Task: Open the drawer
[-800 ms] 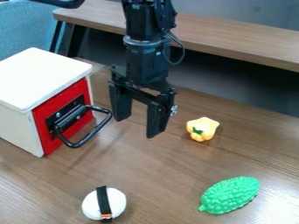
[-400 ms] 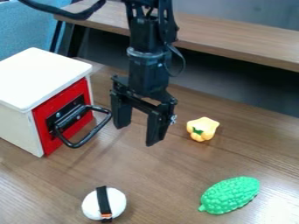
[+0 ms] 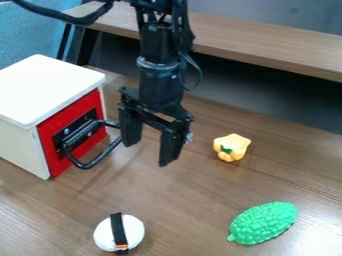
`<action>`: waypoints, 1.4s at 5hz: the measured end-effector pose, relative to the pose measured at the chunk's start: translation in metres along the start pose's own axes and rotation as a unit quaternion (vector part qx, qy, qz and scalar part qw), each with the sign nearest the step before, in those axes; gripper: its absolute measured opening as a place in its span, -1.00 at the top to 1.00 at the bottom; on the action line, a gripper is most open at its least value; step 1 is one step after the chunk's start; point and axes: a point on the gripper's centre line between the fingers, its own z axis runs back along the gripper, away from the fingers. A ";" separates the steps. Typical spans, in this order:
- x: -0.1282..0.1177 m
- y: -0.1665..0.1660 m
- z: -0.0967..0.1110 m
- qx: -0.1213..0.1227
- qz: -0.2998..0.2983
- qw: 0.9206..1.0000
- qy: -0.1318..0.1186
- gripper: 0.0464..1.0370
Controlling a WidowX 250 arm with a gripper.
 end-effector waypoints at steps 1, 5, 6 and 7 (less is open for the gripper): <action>-0.004 0.015 -0.003 0.021 0.014 1.000 0.002 -0.92; -0.014 0.069 -0.014 0.069 0.028 0.995 -0.059 -0.92; -0.013 0.070 -0.013 0.076 0.018 0.992 -0.099 -0.92; -0.010 0.075 -0.015 0.084 0.028 0.990 -0.111 -0.92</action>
